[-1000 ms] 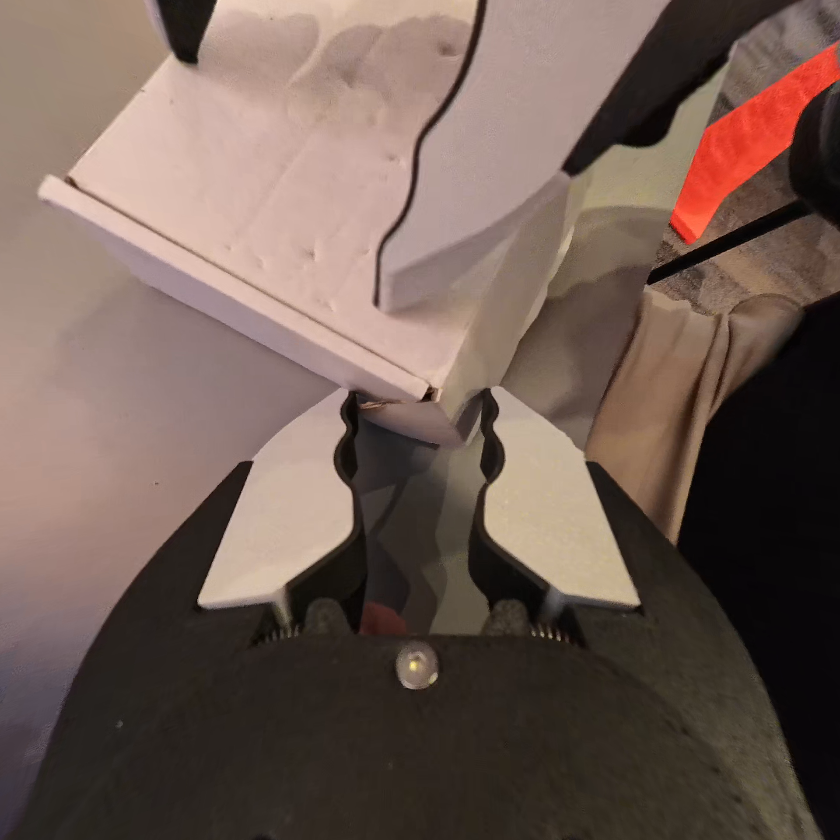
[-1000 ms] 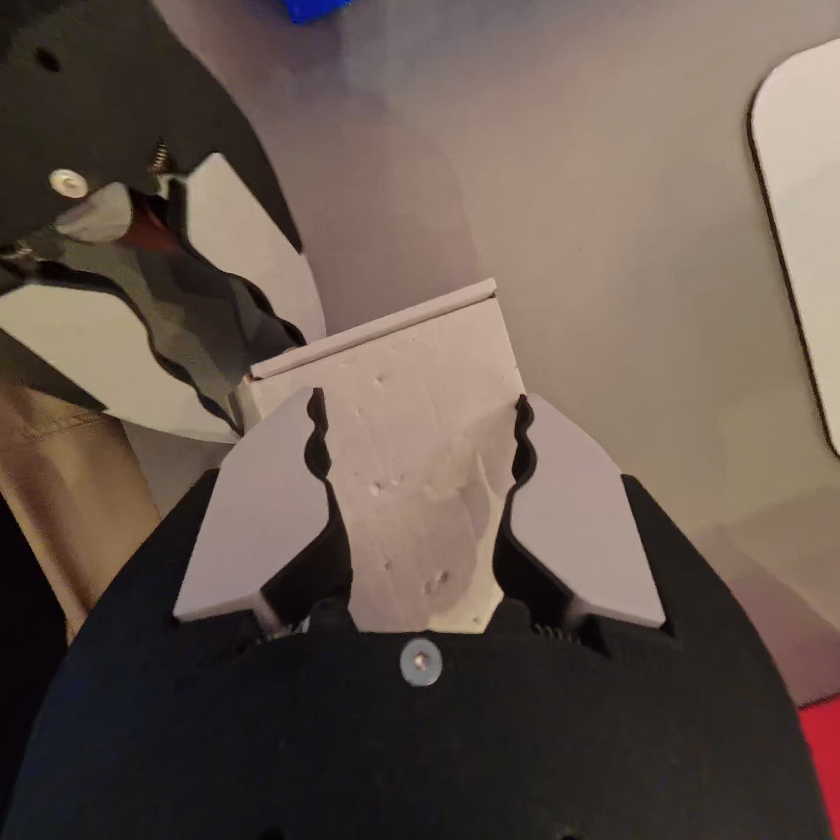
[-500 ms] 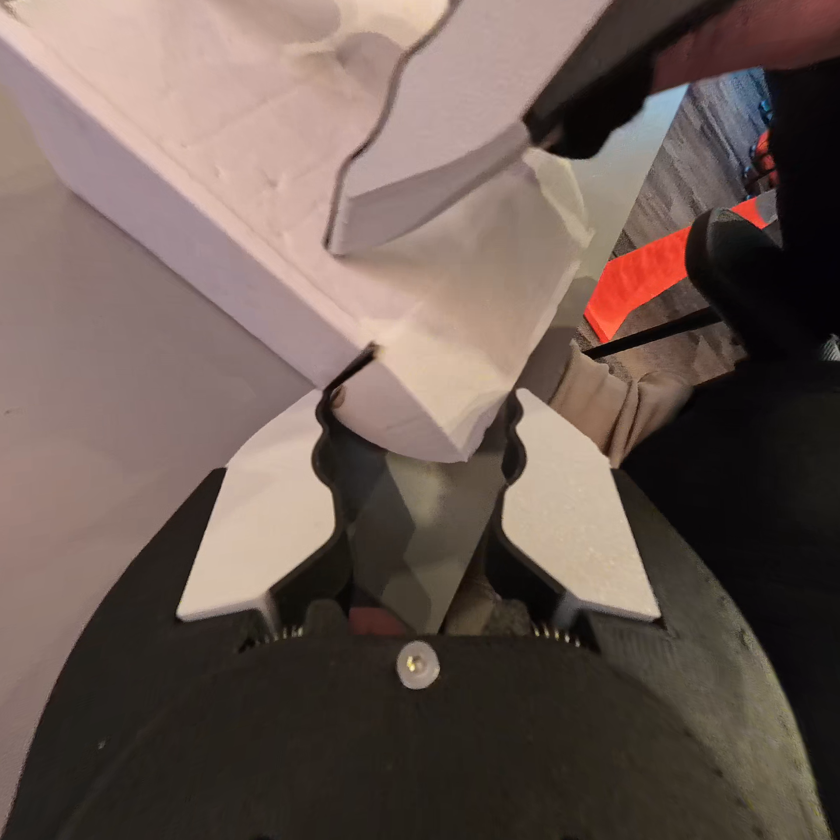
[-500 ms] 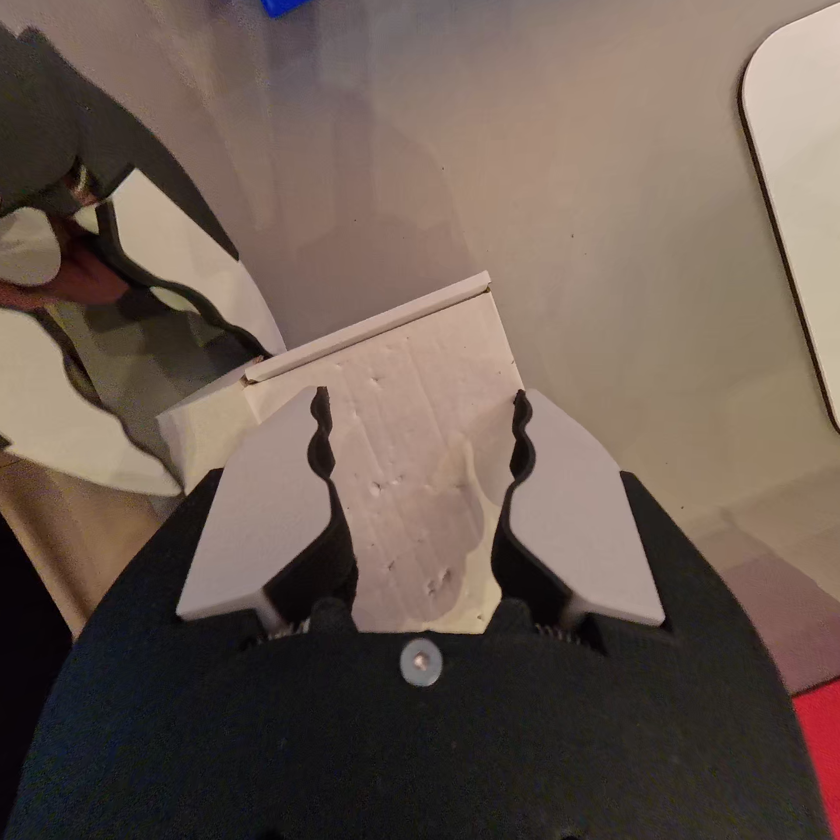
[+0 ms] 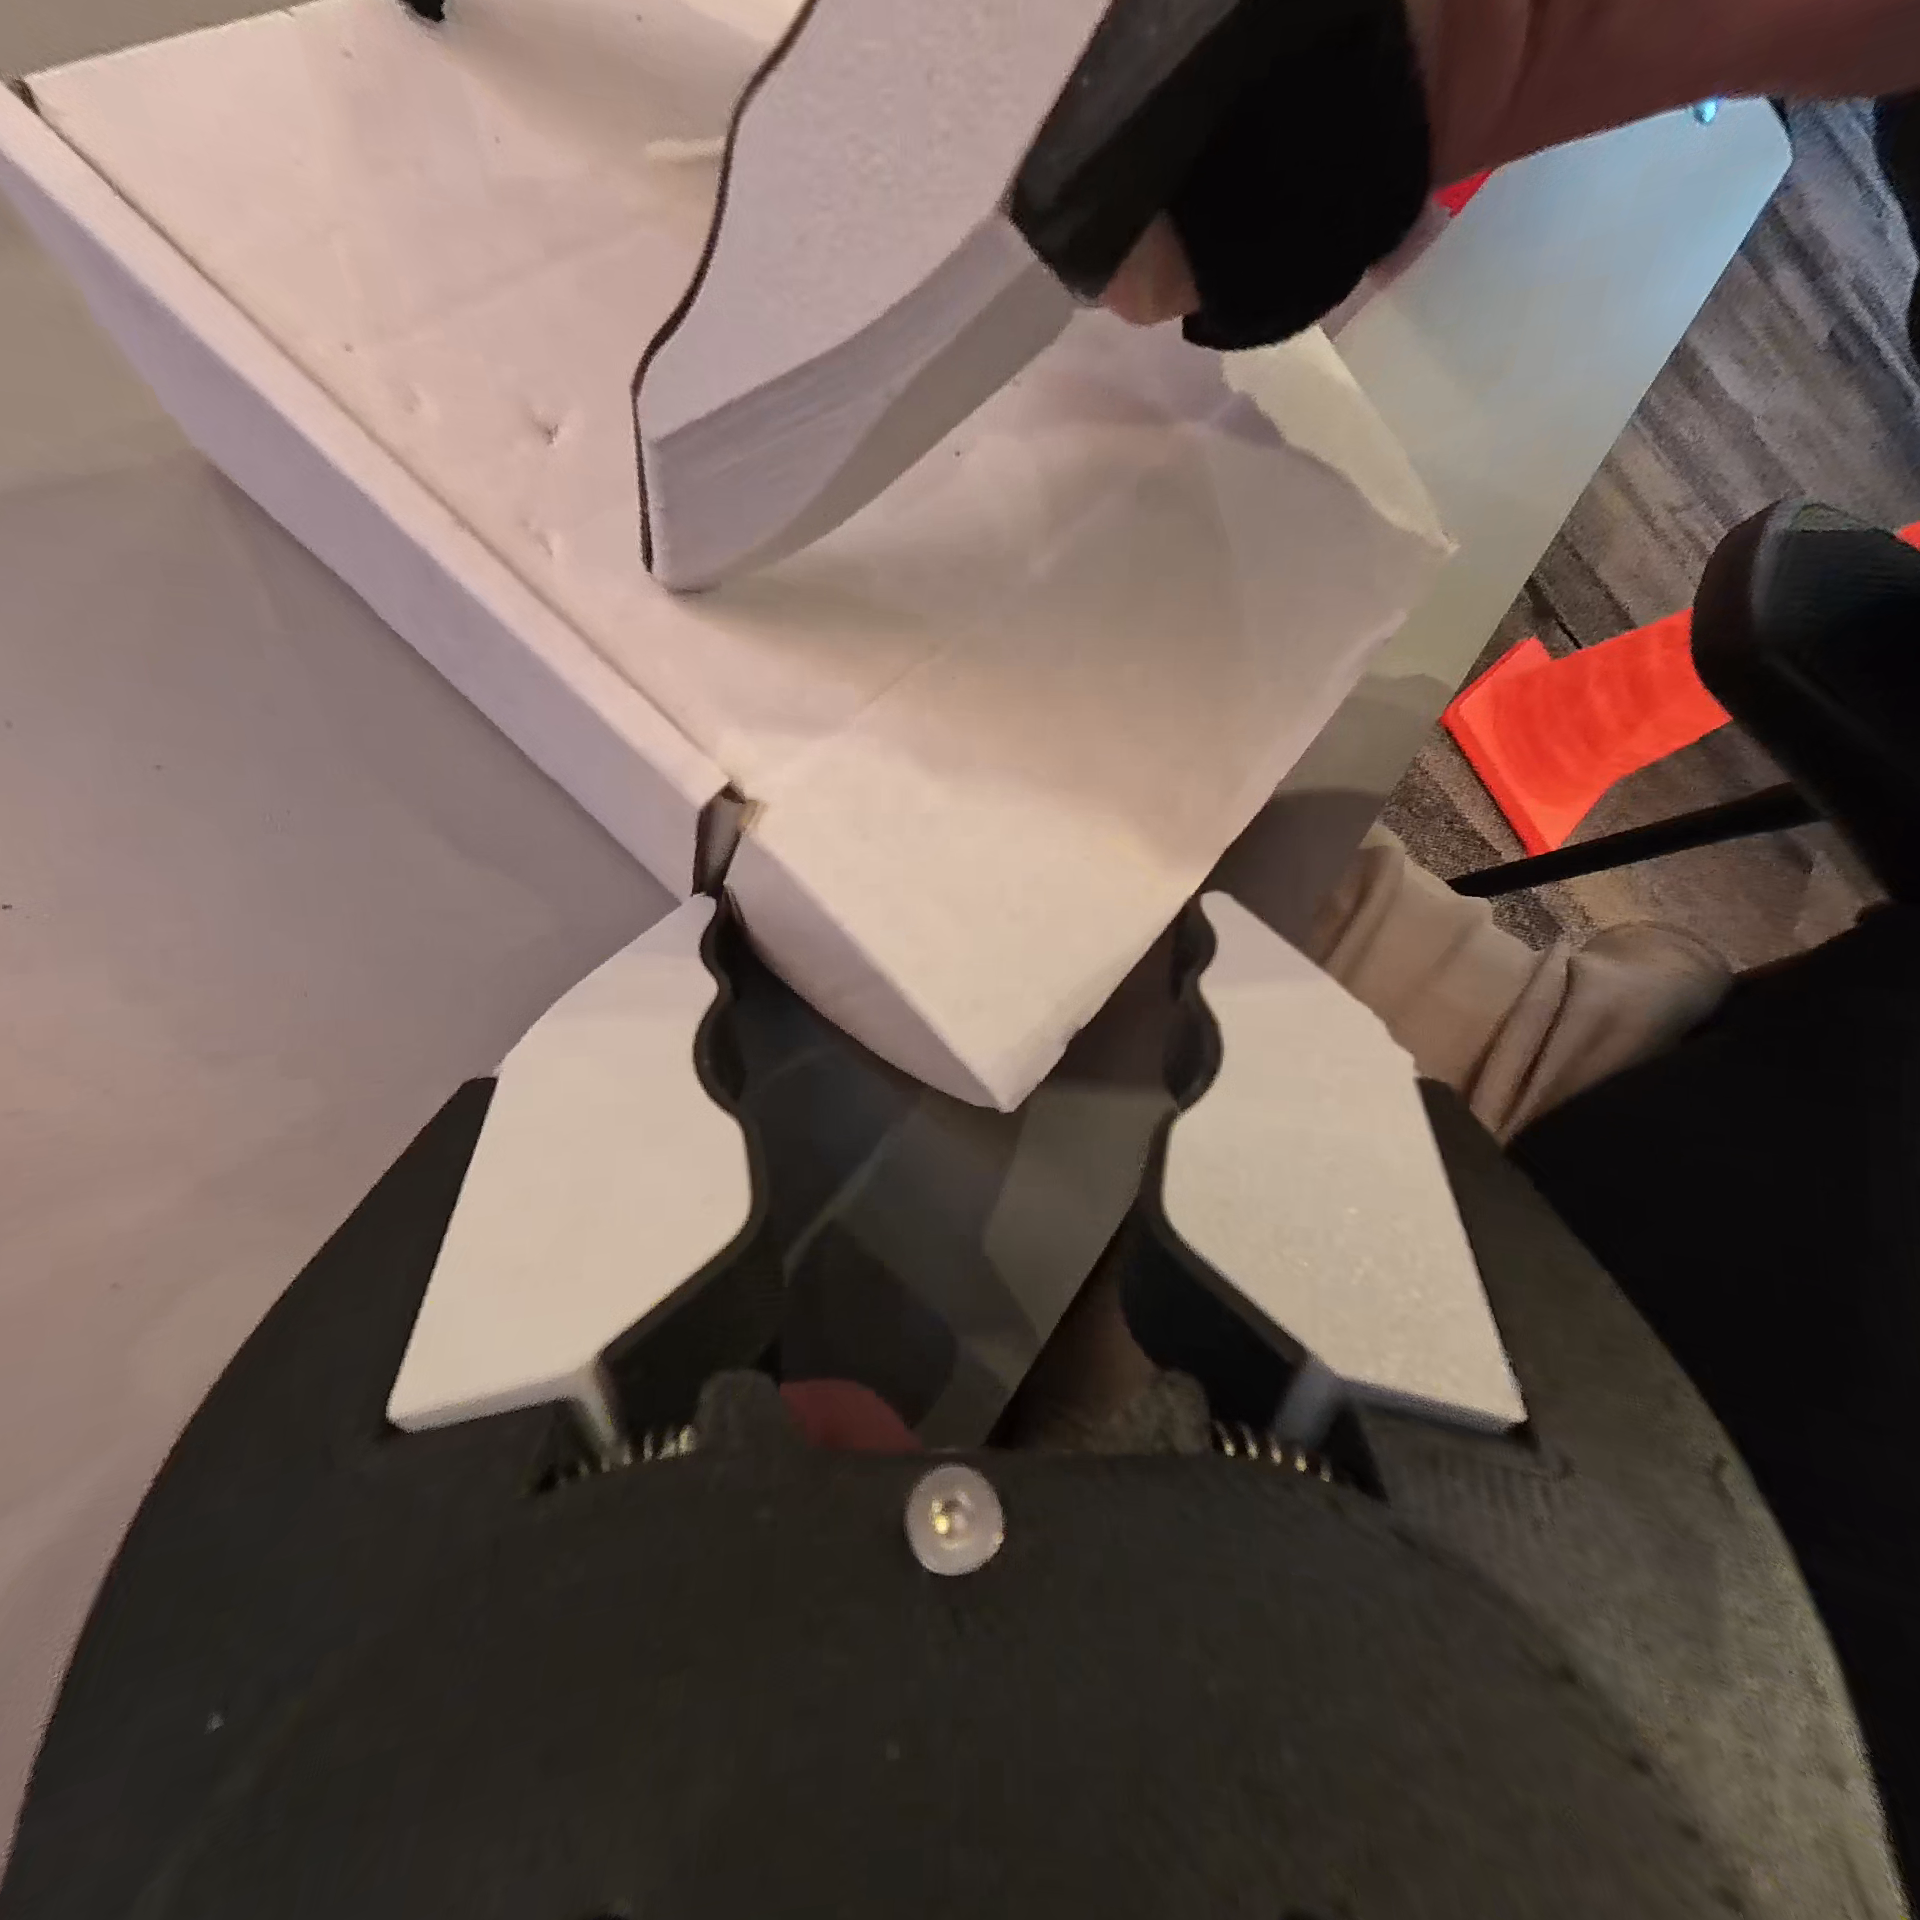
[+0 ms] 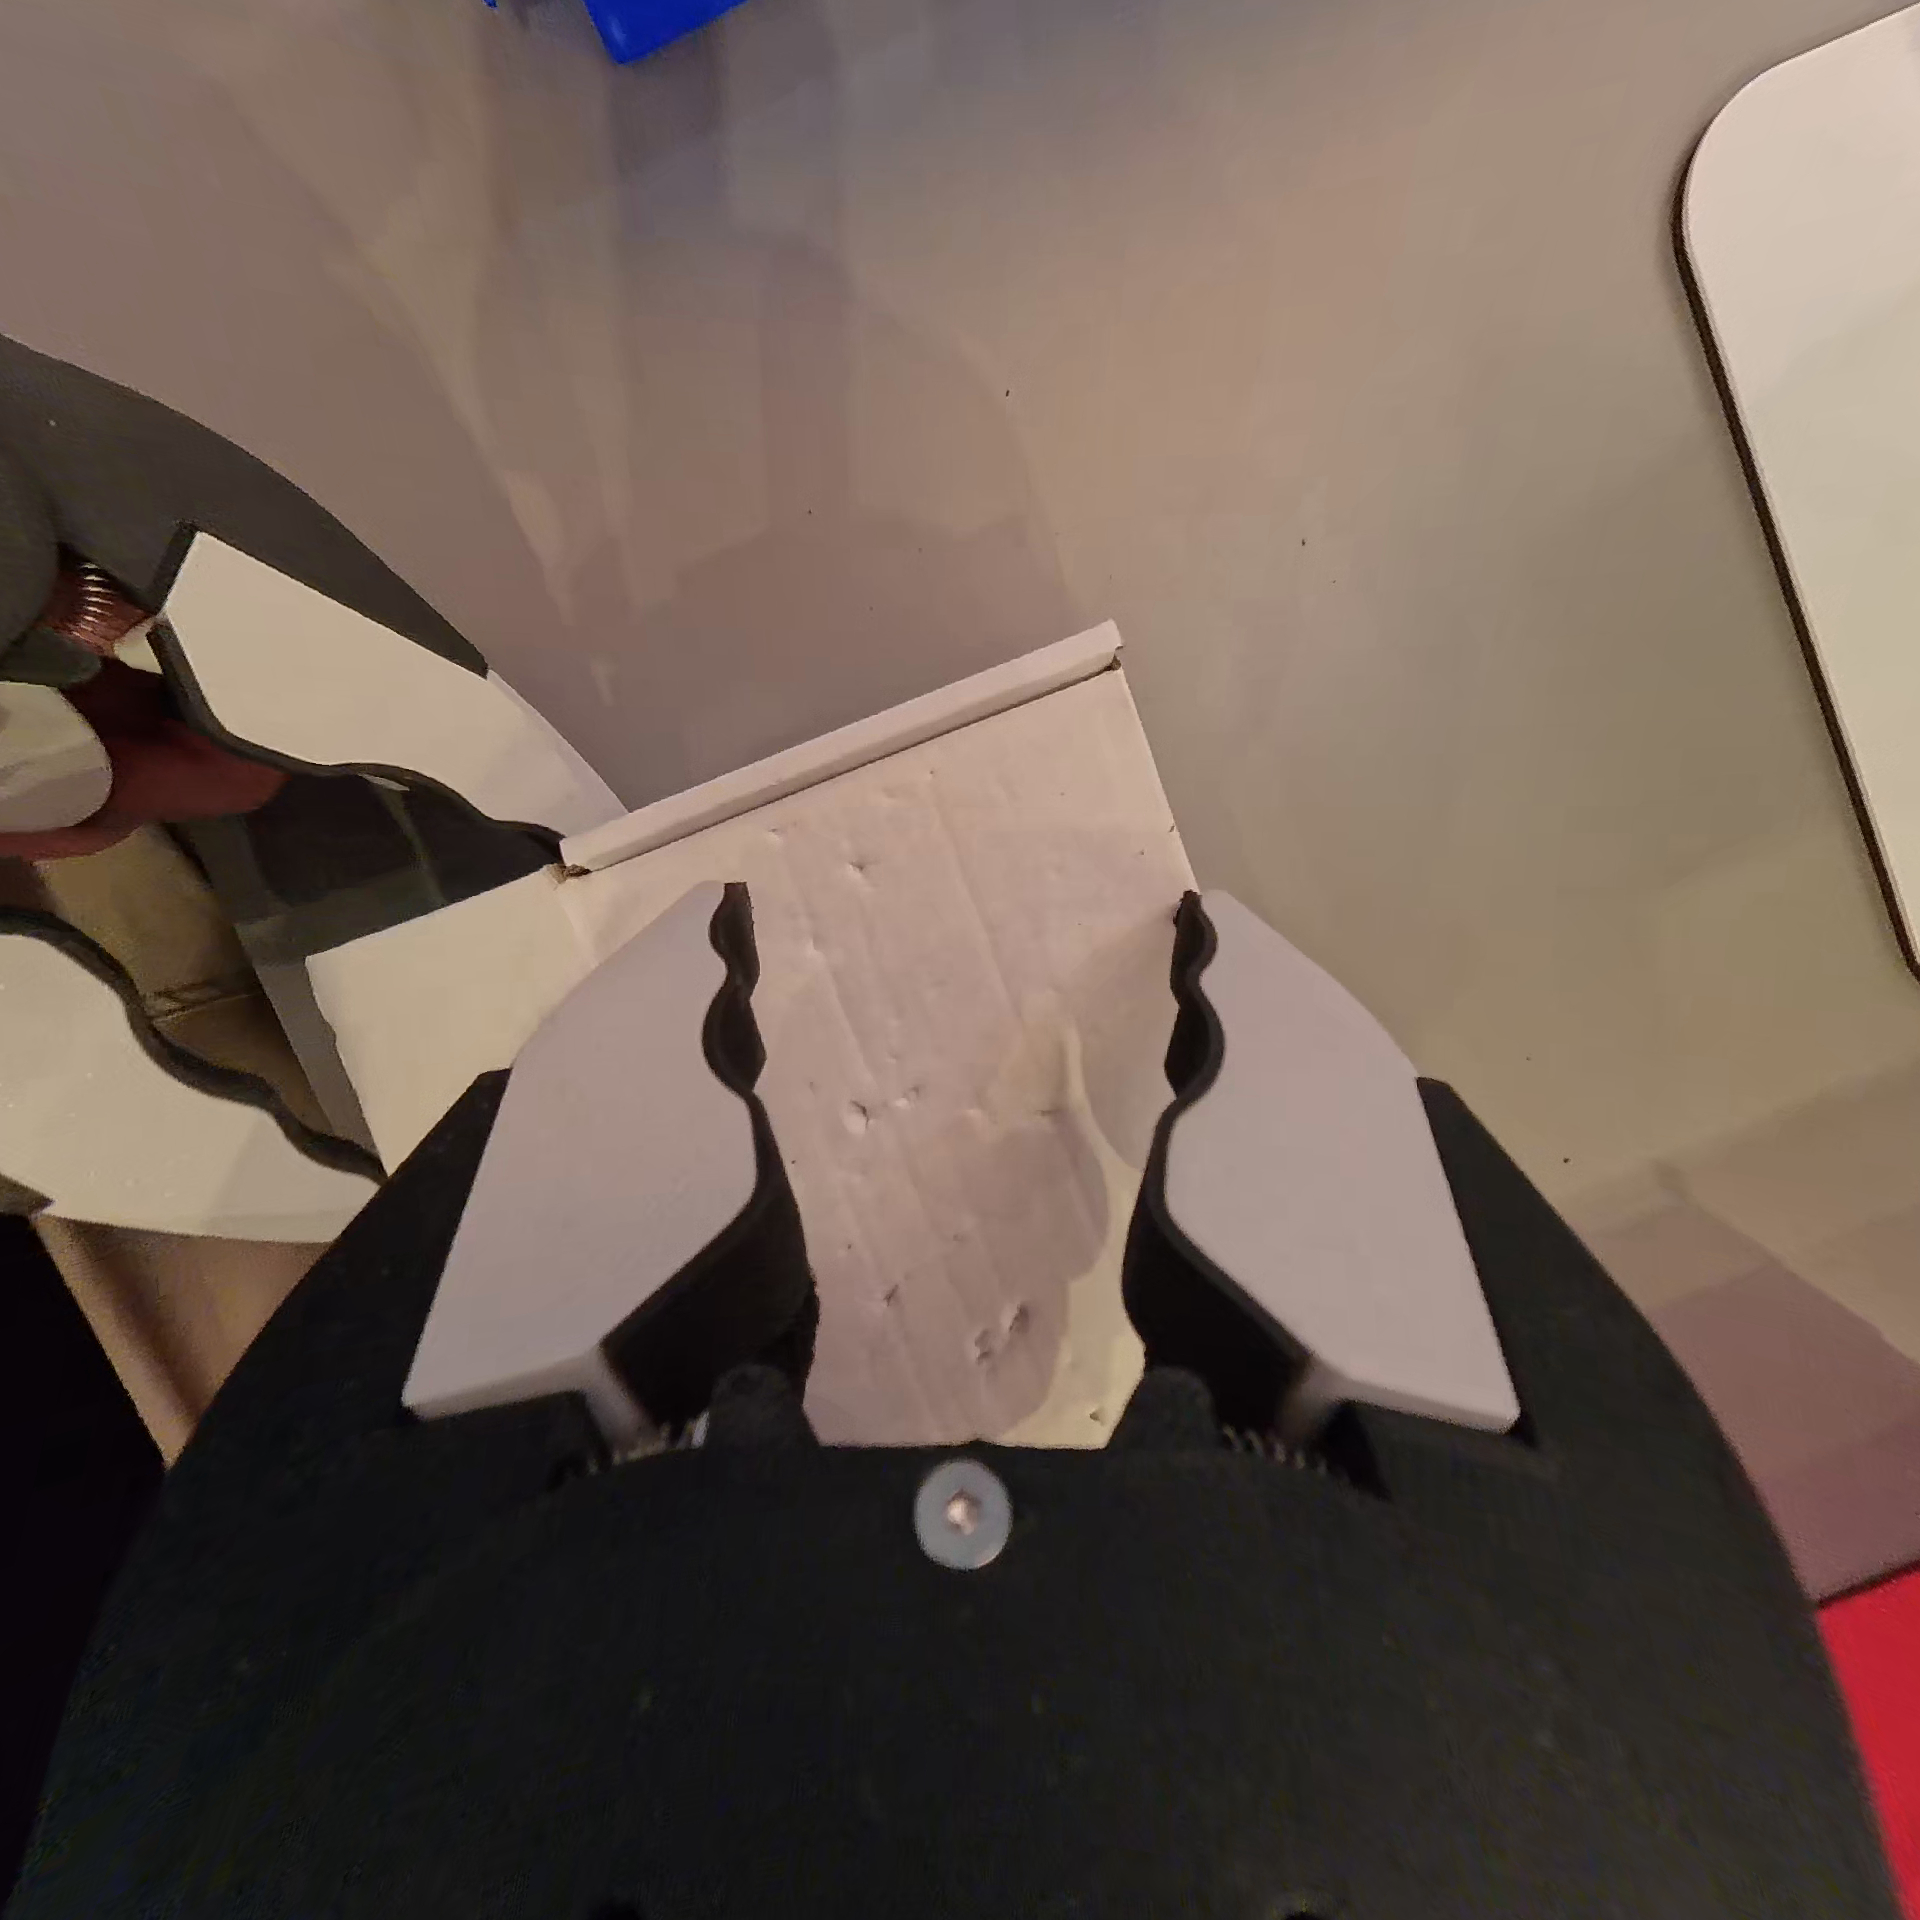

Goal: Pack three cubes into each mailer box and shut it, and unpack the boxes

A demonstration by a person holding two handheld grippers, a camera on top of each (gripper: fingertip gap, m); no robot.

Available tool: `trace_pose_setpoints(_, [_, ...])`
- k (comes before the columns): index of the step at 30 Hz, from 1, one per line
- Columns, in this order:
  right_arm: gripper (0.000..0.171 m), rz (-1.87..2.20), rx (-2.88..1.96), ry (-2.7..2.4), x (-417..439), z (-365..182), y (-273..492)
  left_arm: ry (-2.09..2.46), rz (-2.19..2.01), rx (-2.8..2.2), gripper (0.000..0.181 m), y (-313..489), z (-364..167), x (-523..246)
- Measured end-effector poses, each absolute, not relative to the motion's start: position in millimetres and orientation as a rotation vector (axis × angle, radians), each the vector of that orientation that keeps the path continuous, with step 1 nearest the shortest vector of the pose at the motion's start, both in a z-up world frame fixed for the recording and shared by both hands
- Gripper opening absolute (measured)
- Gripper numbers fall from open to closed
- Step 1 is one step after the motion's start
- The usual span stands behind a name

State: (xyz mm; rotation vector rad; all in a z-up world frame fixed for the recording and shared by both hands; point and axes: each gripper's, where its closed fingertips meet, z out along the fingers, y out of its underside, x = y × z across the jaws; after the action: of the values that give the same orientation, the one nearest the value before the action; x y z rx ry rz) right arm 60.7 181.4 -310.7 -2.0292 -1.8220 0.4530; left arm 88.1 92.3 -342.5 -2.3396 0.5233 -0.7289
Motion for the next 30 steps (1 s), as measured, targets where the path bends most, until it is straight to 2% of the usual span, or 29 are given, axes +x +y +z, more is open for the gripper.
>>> trace_pose_setpoints(2, [0.077, 0.451, -2.030, -1.823, 61, -311, 182, 0.516, -0.732, -2.323, 0.079, 92, -342, 89])
trace_pose_setpoints(5, [0.077, 0.453, -2.030, -1.822, 61, -311, 181, 0.538, -0.749, -2.322, 0.070, 90, -343, 89])
trace_pose_setpoints(9, [0.077, 0.455, -2.032, -1.820, 61, -311, 181, 0.575, -0.746, -2.365, 0.082, 84, -342, 84])
trace_pose_setpoints(17, [0.077, 0.454, -2.034, -1.821, 61, -311, 181, 0.610, -0.704, -2.356, 0.068, 76, -341, 81])
trace_pose_setpoints(23, [0.077, 0.455, -2.034, -1.821, 61, -311, 181, 0.634, -0.732, -2.358, 0.077, 71, -339, 87])
trace_pose_setpoints(25, [0.077, 0.455, -2.035, -1.821, 61, -311, 181, 0.671, -0.696, -2.361, 0.076, 69, -339, 88])
trace_pose_setpoints(27, [0.077, 0.457, -2.035, -1.820, 61, -311, 181, 0.633, -0.806, -2.333, 0.068, 67, -327, 96])
trace_pose_setpoints(30, [0.077, 0.457, -2.035, -1.820, 61, -310, 181, 0.659, -0.710, -2.384, 0.072, 70, -338, 86])
